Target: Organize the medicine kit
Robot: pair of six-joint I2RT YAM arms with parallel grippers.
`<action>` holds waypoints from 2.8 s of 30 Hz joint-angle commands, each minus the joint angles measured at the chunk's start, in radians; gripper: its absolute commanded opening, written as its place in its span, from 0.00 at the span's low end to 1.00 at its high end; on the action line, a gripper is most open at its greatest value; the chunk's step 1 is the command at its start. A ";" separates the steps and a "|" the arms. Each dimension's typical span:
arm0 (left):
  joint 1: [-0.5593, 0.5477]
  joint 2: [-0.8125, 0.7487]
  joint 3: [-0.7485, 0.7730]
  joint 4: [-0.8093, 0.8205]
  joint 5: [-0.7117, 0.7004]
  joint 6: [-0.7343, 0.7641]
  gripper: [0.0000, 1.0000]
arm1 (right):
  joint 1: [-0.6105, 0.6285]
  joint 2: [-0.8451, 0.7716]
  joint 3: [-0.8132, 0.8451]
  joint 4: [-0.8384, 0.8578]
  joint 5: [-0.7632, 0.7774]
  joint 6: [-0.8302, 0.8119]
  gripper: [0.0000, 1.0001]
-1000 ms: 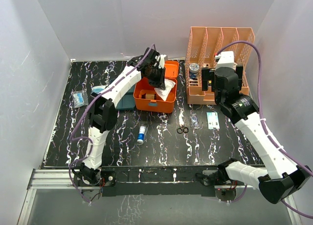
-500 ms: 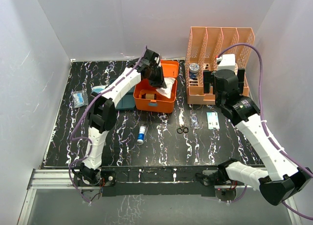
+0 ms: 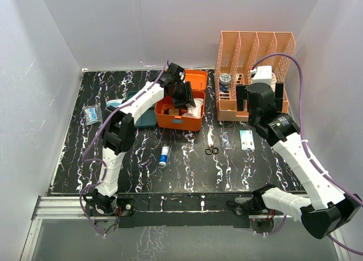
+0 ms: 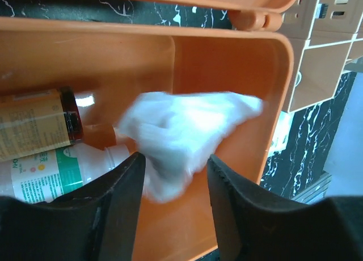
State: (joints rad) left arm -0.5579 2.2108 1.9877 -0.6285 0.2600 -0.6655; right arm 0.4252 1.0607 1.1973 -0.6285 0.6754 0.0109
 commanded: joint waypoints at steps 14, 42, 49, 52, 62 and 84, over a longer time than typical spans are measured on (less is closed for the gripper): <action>0.005 -0.178 0.021 0.015 -0.085 0.208 0.51 | -0.002 -0.002 -0.008 0.064 -0.013 0.012 0.98; -0.008 -0.758 -0.871 0.025 -0.187 0.254 0.53 | -0.004 0.116 0.007 0.116 -0.127 0.061 0.98; -0.014 -0.700 -0.886 -0.008 -0.140 0.170 0.53 | -0.004 0.105 -0.021 0.101 -0.115 0.073 0.98; -0.028 -0.686 -0.911 -0.006 -0.124 0.140 0.55 | -0.005 0.101 -0.041 0.108 -0.114 0.074 0.99; -0.084 -0.642 -1.024 0.070 -0.137 0.137 0.60 | -0.004 0.143 -0.040 0.128 -0.180 0.067 0.98; -0.093 -0.693 -0.882 -0.018 -0.222 0.255 0.01 | -0.003 0.164 -0.048 0.146 -0.275 0.070 0.98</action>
State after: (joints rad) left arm -0.6453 1.6409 1.0206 -0.5808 0.0635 -0.4789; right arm 0.4252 1.2350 1.1309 -0.5457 0.4343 0.0765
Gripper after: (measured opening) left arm 0.135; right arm 0.983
